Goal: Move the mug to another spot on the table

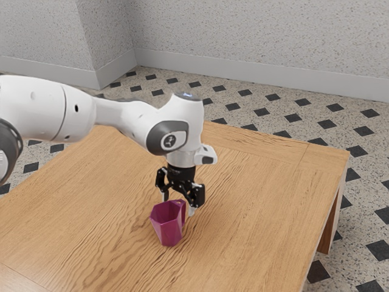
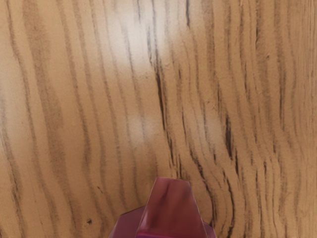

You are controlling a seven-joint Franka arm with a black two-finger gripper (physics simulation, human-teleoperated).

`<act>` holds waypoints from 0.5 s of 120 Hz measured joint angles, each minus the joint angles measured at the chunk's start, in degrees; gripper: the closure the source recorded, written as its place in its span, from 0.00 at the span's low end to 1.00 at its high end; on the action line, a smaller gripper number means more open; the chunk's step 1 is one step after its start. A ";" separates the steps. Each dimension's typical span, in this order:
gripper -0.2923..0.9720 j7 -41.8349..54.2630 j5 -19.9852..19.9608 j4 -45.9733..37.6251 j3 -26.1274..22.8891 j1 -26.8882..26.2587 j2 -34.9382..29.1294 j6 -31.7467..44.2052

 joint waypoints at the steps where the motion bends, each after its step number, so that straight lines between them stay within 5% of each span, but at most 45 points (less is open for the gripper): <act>1: 0.23 -0.03 0.03 -0.03 -0.01 -0.01 0.04 0.01; 60: 0.27 -0.64 1.71 0.25 -0.21 -0.03 2.25 1.48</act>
